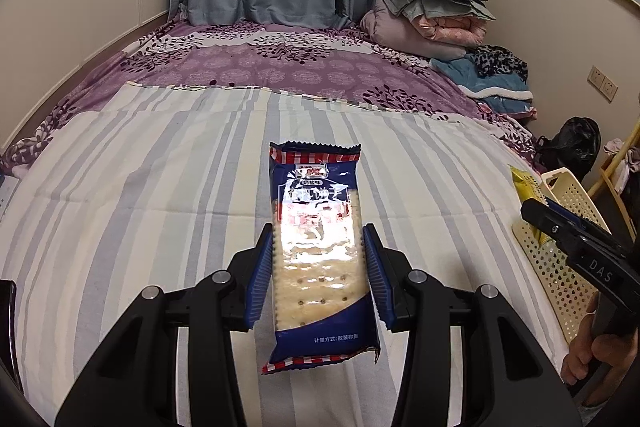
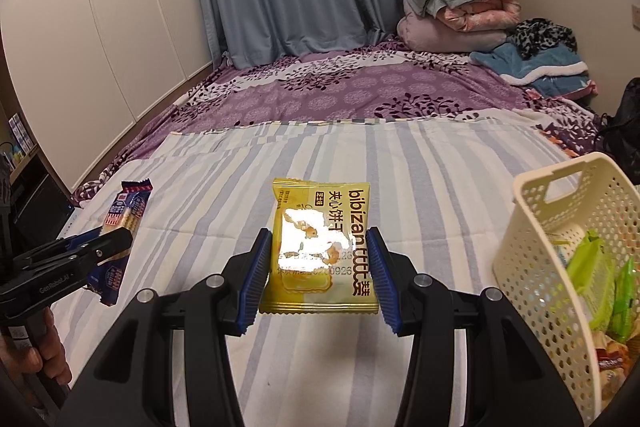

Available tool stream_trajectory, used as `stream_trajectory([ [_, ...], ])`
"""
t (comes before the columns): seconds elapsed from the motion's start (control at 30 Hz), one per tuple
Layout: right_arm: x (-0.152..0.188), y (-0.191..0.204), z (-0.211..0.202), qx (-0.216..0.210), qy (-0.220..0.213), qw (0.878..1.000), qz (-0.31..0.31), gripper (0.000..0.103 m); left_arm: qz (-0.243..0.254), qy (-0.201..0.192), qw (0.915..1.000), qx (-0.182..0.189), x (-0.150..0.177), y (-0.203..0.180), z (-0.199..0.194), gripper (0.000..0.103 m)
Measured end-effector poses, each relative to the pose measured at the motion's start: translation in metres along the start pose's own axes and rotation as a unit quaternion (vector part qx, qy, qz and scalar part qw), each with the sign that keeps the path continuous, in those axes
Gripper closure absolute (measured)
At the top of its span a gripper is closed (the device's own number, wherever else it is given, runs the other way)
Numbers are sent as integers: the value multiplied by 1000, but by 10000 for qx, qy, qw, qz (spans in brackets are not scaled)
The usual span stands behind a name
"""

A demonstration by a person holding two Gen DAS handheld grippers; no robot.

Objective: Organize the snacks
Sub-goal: 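Carry the biscuit pack to the basket with the right tool while the left tool carries the cracker pack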

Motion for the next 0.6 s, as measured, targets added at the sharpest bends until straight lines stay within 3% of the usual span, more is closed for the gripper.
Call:
stream_trajectory([
  [0.27, -5, -47, -44, 222, -368, 9985, 340, 55, 192, 10, 9997, 167, -2, -24, 1, 58],
  [0.6, -12, -138, -94, 940, -827, 9878, 926, 55, 387, 25, 9988, 295, -9, -49, 3, 58],
])
Point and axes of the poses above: each gripper's, at about its wrist camera, not at the fingertips, and z roughly the way its jaws point, y to its left, x to its underside, the point moved 8 cm from there along z, roughly the way its jaws point, and after that the axes turned 11 degrees about z, right-handed, at the moved point
